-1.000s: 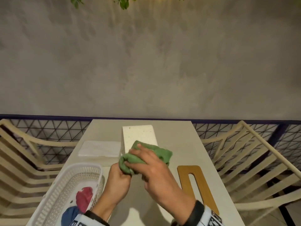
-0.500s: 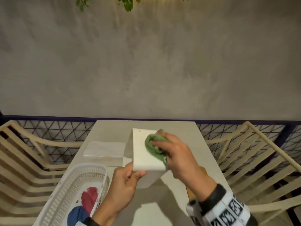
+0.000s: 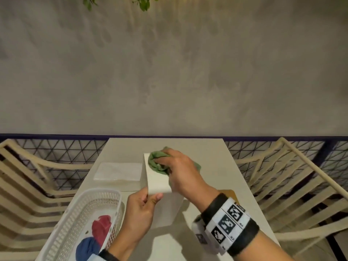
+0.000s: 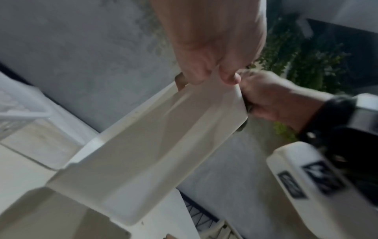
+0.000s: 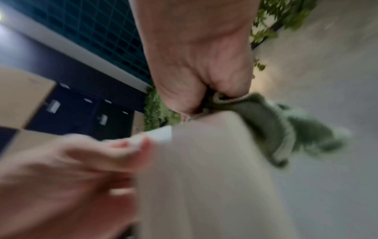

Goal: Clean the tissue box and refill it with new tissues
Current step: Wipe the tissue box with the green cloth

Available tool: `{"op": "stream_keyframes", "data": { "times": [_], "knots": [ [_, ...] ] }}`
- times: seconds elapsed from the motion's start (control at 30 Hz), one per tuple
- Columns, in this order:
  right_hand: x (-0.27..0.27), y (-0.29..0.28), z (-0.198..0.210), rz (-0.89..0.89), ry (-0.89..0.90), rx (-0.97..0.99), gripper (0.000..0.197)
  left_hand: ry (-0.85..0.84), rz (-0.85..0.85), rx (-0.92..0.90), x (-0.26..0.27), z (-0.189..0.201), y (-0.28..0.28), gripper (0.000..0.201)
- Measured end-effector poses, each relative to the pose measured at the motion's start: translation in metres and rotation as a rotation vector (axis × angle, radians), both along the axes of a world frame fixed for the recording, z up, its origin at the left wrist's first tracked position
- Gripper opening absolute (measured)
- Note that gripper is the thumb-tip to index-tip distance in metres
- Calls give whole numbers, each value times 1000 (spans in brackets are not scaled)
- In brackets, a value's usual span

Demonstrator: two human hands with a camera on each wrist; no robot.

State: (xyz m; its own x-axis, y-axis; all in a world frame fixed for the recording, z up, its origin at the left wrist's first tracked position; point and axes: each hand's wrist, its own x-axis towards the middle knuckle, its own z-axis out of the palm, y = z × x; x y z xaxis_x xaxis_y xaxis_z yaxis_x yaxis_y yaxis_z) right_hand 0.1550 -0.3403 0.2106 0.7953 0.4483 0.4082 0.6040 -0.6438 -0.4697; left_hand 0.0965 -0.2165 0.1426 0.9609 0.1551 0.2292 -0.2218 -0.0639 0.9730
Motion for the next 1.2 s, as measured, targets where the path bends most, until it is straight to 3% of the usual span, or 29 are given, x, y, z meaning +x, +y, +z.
{"op": "stream_keyframes", "data": {
  "times": [0.1, 0.17, 0.27, 0.33, 0.4, 0.43, 0.57, 0.7, 0.87, 0.93, 1.0, 1.1, 1.2],
  "knots": [
    [-28, 4, -14, 178, -96, 40, 32, 8, 95, -6, 6, -2, 7, 27],
    [-30, -15, -25, 99, -94, 167, 32, -19, 17, -3, 3, 0, 7, 16],
    [-9, -34, -34, -230, 181, 511, 44, -48, -130, 105, -2, 5, 2, 20],
    [1, -36, -35, -295, 445, 877, 44, -64, -171, 172, -2, 10, 1, 25],
    [-1, -36, -33, -320, 514, 1108, 43, -43, -173, 105, 0, 17, -1, 25],
    [-4, -36, -33, -326, 493, 1118, 45, -9, -159, 27, 3, 20, -4, 25],
    [-14, -37, -39, -296, 356, 955, 61, 189, -77, -124, 21, 21, -7, 37],
    [-19, -41, -51, -275, 258, 792, 59, 336, -244, -324, 32, 15, 2, 27],
    [-20, -46, -67, -187, 55, 416, 48, 397, -446, -539, 39, 17, 3, 58],
    [-28, -46, -77, -129, 61, 237, 39, 383, -435, -518, 42, 17, 4, 50],
    [-34, -48, -90, -82, 56, 141, 46, 396, -436, -453, 40, 15, 4, 46],
    [-22, -50, -89, -172, -9, 129, 45, 389, -453, -299, 30, 10, 1, 51],
    [-7, -26, -63, -257, -121, 23, 53, 308, -421, -140, 24, 10, -8, 56]
  ]
}}
